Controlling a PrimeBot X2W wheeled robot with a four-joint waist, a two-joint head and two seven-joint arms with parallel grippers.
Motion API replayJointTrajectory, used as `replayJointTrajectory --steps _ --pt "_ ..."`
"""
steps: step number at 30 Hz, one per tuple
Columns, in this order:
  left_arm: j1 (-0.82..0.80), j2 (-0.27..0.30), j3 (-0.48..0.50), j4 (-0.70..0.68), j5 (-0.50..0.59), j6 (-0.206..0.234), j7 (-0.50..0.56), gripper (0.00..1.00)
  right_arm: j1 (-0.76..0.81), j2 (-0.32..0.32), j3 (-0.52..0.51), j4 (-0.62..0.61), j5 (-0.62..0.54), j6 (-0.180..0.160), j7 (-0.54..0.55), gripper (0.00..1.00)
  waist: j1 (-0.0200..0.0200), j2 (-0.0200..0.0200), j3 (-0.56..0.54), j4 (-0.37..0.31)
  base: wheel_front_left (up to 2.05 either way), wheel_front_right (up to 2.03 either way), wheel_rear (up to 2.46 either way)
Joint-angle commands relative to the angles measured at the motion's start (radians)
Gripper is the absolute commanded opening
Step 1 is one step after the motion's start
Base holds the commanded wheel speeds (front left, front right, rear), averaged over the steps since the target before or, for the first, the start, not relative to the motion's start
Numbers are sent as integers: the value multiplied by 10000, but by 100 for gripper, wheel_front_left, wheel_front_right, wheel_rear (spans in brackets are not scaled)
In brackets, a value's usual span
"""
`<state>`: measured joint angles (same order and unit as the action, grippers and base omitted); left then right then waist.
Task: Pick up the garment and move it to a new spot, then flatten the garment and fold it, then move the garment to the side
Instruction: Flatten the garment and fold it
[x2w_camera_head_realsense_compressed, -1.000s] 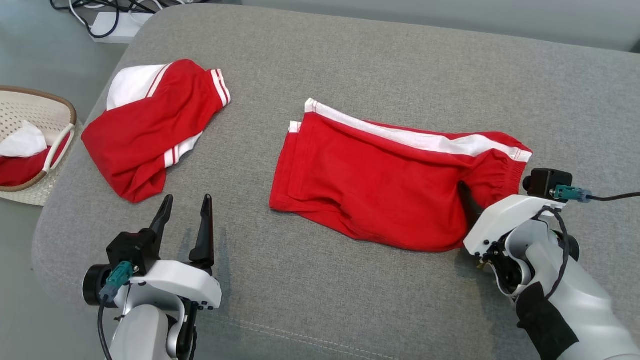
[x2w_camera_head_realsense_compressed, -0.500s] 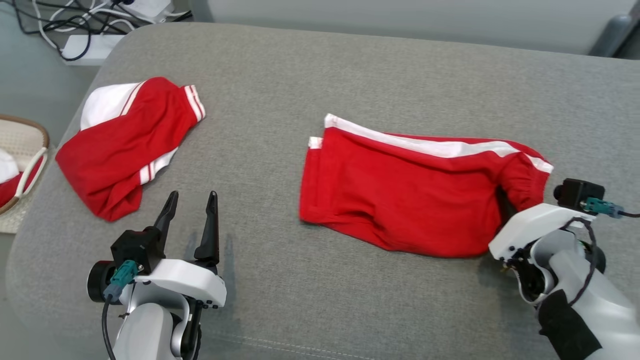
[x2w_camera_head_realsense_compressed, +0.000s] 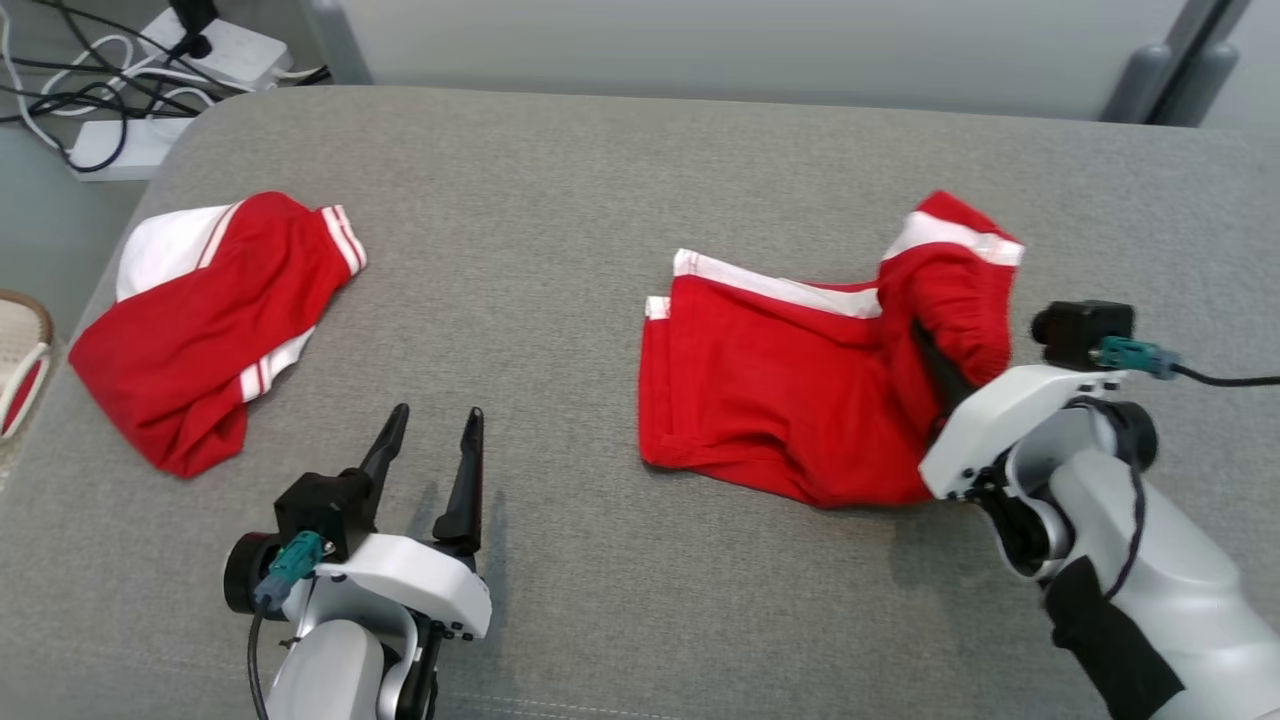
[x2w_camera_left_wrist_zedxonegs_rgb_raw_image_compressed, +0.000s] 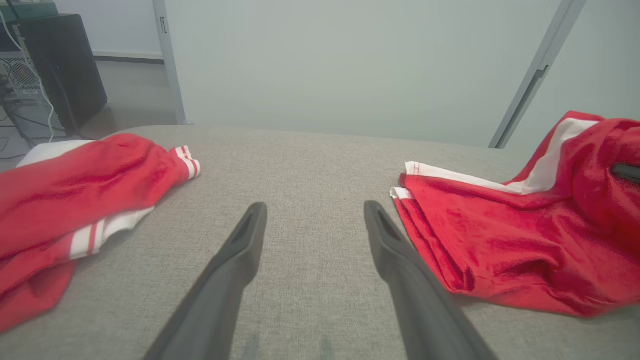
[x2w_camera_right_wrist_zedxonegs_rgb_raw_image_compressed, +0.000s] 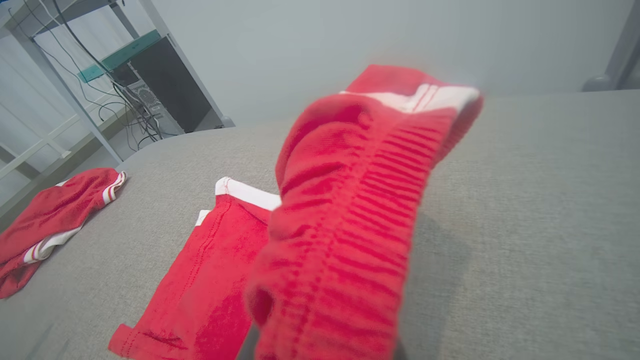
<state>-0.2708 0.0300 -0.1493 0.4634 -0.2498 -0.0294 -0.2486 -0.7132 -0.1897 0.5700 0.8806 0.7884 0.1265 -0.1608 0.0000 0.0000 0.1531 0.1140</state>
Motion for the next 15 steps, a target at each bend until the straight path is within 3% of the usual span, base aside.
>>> replayJointTrajectory --steps 1,7,10,11,15 --pt "-157 203 128 -202 -132 59 -132 100 -160 218 361 -440 -105 42 164 0 0 0 -35 196 0 0 0" --pt "-164 203 -586 -196 -447 106 -132 100 -308 604 949 -146 -443 42 559 2 0 0 -53 1018 0 0 0" --pt "-150 203 -966 -214 -635 156 -132 100 -442 743 959 350 -572 42 556 34 0 0 6 1515 0 0 0" --pt "-139 203 -1059 -210 -700 191 -132 100 -499 778 915 551 -607 42 541 100 0 0 31 1664 0 0 0" --pt "-108 203 -1239 -263 -890 306 -132 100 -910 870 691 1219 -916 42 106 100 0 0 137 2064 0 0 0"
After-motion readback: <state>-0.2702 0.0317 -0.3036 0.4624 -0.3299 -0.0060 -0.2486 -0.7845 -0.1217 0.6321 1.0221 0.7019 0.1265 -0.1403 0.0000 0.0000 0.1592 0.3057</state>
